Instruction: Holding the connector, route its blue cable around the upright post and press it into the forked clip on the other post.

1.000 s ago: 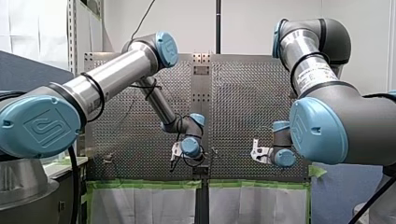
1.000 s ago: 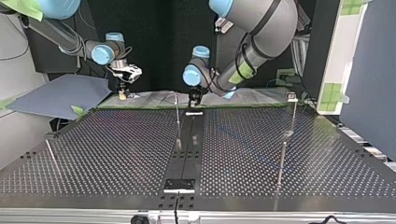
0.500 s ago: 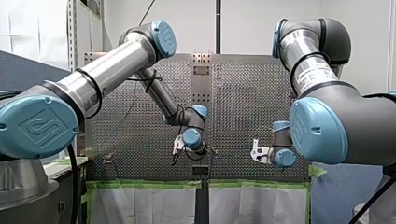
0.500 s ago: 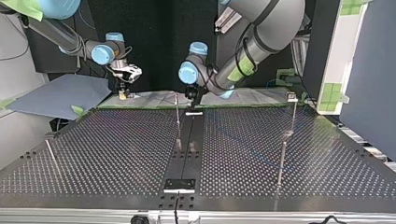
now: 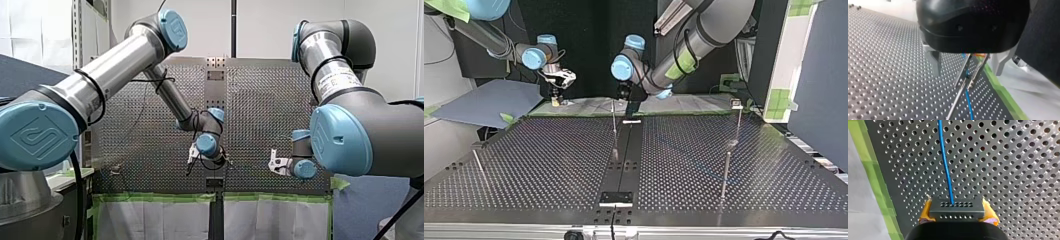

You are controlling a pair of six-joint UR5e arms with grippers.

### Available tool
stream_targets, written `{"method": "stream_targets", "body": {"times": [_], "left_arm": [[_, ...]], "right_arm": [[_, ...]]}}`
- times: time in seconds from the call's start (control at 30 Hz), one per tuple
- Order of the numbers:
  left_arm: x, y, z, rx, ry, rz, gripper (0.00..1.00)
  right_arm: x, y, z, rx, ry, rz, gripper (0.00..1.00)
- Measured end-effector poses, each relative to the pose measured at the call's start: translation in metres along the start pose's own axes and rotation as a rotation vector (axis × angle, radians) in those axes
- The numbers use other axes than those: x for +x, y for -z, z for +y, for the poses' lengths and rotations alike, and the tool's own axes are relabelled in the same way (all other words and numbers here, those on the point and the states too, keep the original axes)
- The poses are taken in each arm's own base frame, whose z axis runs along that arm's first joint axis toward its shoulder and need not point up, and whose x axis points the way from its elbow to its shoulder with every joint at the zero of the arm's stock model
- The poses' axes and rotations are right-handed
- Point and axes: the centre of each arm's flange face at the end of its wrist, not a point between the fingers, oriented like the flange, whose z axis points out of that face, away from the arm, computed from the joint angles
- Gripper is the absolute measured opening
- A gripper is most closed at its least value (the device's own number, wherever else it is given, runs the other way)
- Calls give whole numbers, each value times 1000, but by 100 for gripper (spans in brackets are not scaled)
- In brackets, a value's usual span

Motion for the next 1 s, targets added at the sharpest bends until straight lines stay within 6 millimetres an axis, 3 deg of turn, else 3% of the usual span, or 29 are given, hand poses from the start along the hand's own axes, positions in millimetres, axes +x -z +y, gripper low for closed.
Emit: {"method": "stream_targets", "body": {"times": [0.33, 1.0], "left_arm": [[8, 12, -6, 2, -4, 41, 100], [10, 16, -12, 6, 2, 44, 100]], "right_arm": [[0, 0, 0, 0, 0, -2, 0], [0, 0, 0, 2, -4, 3, 0]]}}
